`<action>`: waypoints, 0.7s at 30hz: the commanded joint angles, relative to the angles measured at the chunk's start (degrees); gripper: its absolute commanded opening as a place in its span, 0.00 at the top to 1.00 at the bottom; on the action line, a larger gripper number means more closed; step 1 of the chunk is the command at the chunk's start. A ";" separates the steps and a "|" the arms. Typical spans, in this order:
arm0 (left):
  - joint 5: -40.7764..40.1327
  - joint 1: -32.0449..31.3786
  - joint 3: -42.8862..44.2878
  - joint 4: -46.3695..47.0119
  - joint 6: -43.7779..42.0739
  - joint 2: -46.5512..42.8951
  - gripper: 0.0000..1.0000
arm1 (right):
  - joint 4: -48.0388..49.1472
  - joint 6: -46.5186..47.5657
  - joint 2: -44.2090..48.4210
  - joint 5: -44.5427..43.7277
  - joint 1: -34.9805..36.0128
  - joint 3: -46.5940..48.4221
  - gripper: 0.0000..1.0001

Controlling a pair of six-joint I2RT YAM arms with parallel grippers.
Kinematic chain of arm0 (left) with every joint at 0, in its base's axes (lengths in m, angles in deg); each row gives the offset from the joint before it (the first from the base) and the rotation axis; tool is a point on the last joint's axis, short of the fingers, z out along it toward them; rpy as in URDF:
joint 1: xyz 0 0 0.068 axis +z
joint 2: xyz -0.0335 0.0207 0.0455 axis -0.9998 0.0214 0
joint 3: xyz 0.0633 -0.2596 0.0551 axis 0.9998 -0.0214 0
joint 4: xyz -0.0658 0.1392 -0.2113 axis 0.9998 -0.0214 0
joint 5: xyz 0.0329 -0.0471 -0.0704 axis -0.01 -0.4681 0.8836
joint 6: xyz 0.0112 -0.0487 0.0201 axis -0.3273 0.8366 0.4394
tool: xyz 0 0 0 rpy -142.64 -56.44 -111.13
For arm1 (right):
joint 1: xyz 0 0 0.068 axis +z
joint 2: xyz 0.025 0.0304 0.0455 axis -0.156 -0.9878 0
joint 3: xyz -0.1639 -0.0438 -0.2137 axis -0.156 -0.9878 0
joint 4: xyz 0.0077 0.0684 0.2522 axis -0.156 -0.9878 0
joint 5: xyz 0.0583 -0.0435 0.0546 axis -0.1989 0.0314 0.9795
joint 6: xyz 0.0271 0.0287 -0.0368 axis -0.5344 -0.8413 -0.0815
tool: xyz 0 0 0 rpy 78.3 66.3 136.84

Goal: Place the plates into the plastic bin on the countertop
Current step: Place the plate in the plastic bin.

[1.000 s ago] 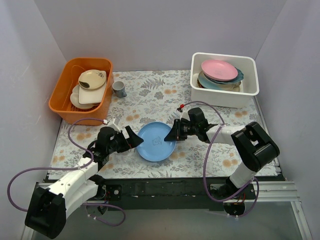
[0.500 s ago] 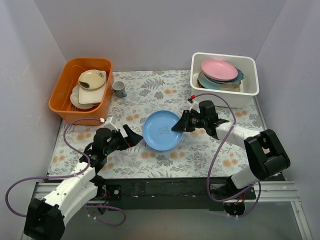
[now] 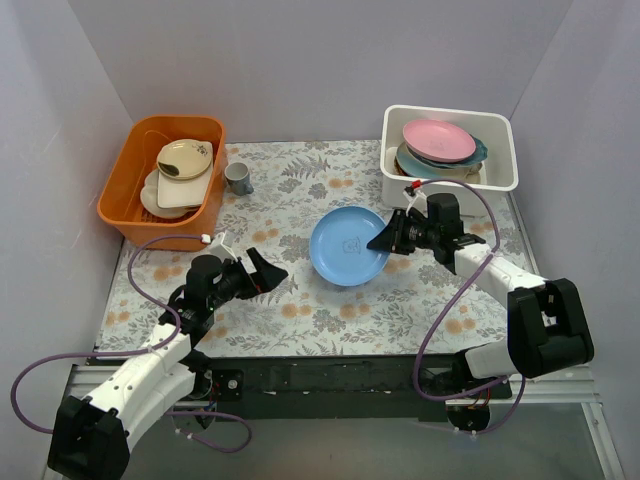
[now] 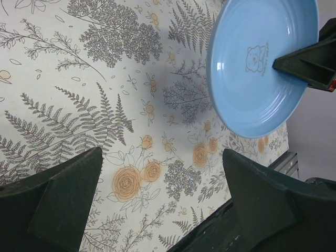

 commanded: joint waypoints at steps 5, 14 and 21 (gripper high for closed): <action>2.02 -0.35 -0.34 4.72 0.28 4.21 0.02 | -3.76 3.91 0.07 3.79 -4.20 9.98 0.99; 4.04 -0.35 1.15 8.77 -0.86 11.85 0.02 | -7.71 4.62 -0.28 4.58 -9.03 16.22 0.99; 5.36 -0.53 0.54 10.27 -0.07 13.45 0.02 | -9.65 4.62 -2.91 5.19 -11.50 22.20 0.99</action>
